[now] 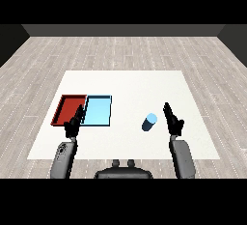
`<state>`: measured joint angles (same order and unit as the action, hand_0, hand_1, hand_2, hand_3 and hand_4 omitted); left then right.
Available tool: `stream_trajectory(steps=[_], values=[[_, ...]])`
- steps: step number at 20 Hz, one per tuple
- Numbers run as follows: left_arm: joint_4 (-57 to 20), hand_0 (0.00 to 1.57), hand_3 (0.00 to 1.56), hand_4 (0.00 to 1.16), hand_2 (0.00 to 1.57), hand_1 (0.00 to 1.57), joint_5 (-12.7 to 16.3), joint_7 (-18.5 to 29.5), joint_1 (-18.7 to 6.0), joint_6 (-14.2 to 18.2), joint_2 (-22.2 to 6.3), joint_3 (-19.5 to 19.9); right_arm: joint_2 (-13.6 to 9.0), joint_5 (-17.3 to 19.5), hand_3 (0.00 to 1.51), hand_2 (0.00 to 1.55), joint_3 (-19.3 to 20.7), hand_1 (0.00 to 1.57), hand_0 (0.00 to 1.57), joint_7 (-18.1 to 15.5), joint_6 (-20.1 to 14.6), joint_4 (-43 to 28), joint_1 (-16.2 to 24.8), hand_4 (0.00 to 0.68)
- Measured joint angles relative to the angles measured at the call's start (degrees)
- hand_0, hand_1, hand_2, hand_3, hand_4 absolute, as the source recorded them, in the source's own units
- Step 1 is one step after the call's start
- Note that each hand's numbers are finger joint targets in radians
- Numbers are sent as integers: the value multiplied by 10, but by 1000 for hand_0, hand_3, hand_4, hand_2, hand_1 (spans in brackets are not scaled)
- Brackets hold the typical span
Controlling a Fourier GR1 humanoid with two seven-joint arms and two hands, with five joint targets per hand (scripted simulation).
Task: Pick the blue can and put it in the blue box
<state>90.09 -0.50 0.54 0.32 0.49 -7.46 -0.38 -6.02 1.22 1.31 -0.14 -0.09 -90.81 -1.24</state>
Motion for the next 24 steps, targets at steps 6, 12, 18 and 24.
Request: stream_trajectory(steps=[6, 12, 18, 24], values=[[0, 0, 0, 0, 0, 0, 5, -2, -13, -8, 7, 14, -35, -41, 0, 0, 47, 0, 0, -13, 56, 2, 10, 0], [45, 0, 0, 0, 0, 0, 45, 130, -22, -35, 27, 24, -46, -144, 0, 0, 87, 0, 0, -85, 142, -7, 3, 0], [33, 0, 0, 0, 0, 0, 65, 189, -27, -58, 25, 42, -59, -173, 0, 0, 109, 0, 0, -121, 193, 24, 1, 0], [30, 0, 0, 0, 0, 0, 66, 212, -20, -67, 30, 44, -51, -180, 0, 0, 112, 0, 0, -115, 200, 15, 4, 0]])
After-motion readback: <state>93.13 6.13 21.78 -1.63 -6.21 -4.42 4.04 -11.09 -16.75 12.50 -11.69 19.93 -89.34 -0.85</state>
